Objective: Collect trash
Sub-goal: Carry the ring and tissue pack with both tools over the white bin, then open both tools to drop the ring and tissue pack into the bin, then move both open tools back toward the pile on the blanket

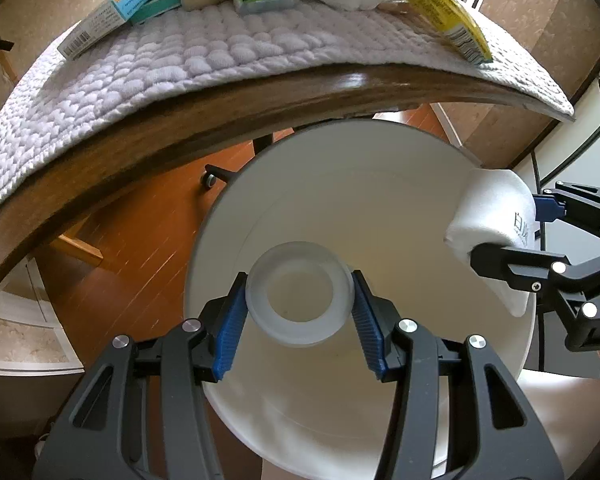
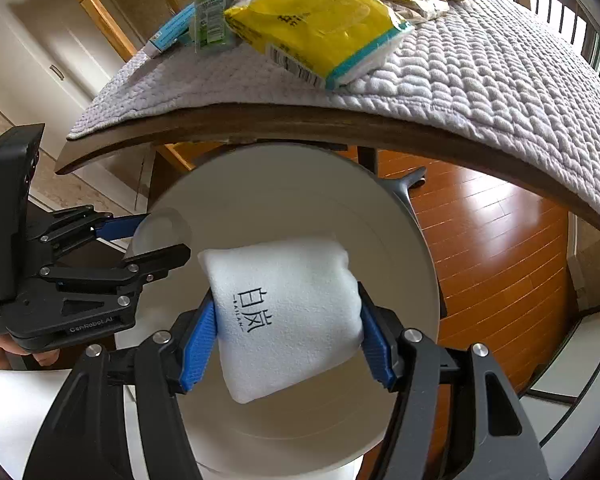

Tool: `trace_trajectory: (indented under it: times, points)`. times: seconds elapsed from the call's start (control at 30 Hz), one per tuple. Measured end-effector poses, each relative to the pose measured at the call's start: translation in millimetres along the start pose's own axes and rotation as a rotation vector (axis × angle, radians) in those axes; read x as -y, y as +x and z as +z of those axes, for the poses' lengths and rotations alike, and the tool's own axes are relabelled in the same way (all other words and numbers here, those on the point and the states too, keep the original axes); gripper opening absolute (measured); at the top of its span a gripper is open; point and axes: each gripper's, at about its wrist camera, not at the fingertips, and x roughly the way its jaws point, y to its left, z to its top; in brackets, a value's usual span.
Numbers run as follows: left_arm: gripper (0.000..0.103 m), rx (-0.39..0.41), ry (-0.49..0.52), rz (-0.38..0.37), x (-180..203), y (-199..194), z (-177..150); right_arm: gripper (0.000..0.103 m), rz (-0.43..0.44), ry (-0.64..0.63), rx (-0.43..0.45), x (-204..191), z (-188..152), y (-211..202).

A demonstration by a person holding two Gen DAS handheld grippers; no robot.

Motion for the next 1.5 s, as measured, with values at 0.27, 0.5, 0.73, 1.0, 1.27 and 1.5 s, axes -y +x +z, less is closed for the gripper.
trace_trajectory:
  times: [0.27, 0.5, 0.73, 1.0, 1.27, 1.5]
  points:
    - [0.052, -0.017, -0.001, 0.008, 1.7, 8.6, 2.4, 0.062, -0.002, 0.006, -0.014, 2.1, -10.0, 20.5]
    - [0.052, -0.028, -0.003, 0.010, 1.6, 14.4, 2.6, 0.062, -0.001, 0.010, -0.025, 9.1, -12.6, 40.6]
    - [0.052, -0.033, -0.005, 0.000, 3.9, 16.8, 4.3, 0.064, 0.001, 0.006, -0.031, 14.6, -8.9, 56.0]
    - [0.073, -0.012, 0.013, -0.005, 12.5, 11.2, 7.4, 0.079, 0.013, 0.011, -0.003, 13.5, 6.4, 53.9]
    - [0.073, -0.003, 0.005, -0.007, 7.7, 5.3, 8.6, 0.080, -0.003, 0.004, 0.037, 12.3, 22.3, 44.9]
    - [0.073, 0.081, 0.017, -0.013, 3.8, -32.7, 11.0, 0.080, -0.092, -0.088, 0.163, -9.6, 38.7, 14.1]
